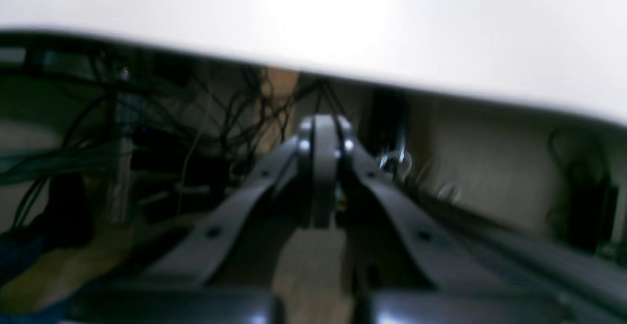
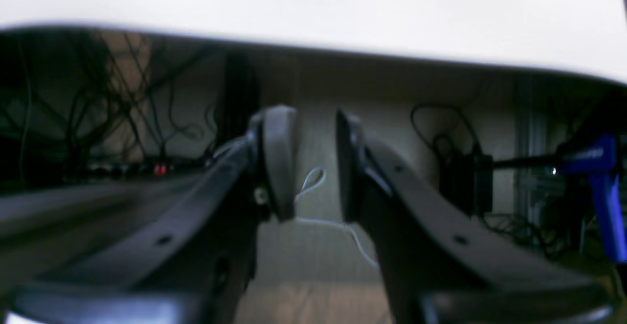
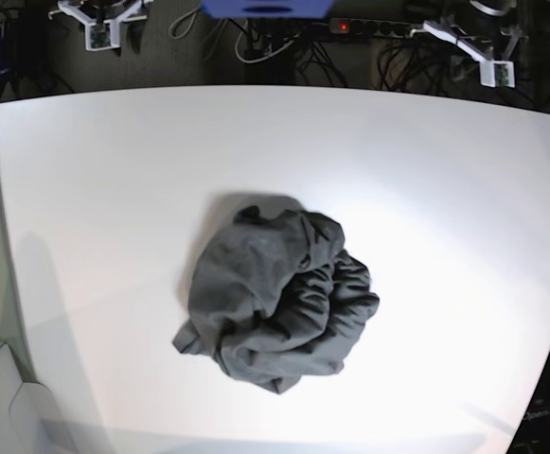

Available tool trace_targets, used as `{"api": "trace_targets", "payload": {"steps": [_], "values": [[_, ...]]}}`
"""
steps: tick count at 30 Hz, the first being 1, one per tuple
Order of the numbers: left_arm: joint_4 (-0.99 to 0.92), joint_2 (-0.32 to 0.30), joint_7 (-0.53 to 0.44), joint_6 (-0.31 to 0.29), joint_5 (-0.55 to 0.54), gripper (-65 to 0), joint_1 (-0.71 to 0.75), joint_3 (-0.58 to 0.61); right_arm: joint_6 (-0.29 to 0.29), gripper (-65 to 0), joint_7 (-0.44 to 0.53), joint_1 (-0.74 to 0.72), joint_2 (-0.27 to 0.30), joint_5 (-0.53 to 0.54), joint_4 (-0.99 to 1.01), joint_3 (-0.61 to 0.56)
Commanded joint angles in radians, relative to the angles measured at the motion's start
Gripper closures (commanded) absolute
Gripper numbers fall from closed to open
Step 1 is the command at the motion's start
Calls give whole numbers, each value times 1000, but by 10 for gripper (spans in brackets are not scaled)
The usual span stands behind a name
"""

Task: Layout the t-shirt on the table in an organized manner, then fold the t-shirt properly
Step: 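Move the right gripper down onto the crumpled grey t-shirt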

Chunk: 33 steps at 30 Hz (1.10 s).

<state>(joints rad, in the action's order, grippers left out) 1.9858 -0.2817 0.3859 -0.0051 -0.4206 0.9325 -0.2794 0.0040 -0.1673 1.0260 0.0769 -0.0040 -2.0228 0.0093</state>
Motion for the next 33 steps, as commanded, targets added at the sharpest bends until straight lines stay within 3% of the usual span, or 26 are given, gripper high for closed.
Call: {"api": "trace_targets", "payload": {"steps": [1, 11, 13, 16, 18, 22, 28, 31, 33], "values": [[19, -15, -18, -6, -17, -5, 15, -13, 1, -171, 28, 0, 2, -1, -17, 2], [34, -70, -17, -8, -103, -7, -13, -17, 3, -171, 27, -152, 4, -1, -23, -1], [34, -64, -17, -8, -105, -43, -11, -17, 3, -171, 24, -187, 16, -1, -23, -7], [34, -61, -17, -8, -105, -161, -10, -17, 11, -172, 22, -250, 34, -1, -23, -29], [34, -61, -17, -9, -106, -215, -8, -13, 70, -172, 21, -306, 44, -1, -23, -38], [34, -50, -17, -9, -106, -217, 10, -13, 222, -207, -31, -438, 39, -1, -23, -38], [36, 14, -17, -9, -105, -217, 33, -19, 488, -252, -340, -724, 34, -1, -20, -53], [36, 45, -17, -8, -99, -217, 36, -19, 569, -260, -435, -844, 8, -1, -19, -58], [36, 63, -17, -8, -97, -217, 35, -19, 592, -260, -483, -918, -2, -1, -19, -59]]}}
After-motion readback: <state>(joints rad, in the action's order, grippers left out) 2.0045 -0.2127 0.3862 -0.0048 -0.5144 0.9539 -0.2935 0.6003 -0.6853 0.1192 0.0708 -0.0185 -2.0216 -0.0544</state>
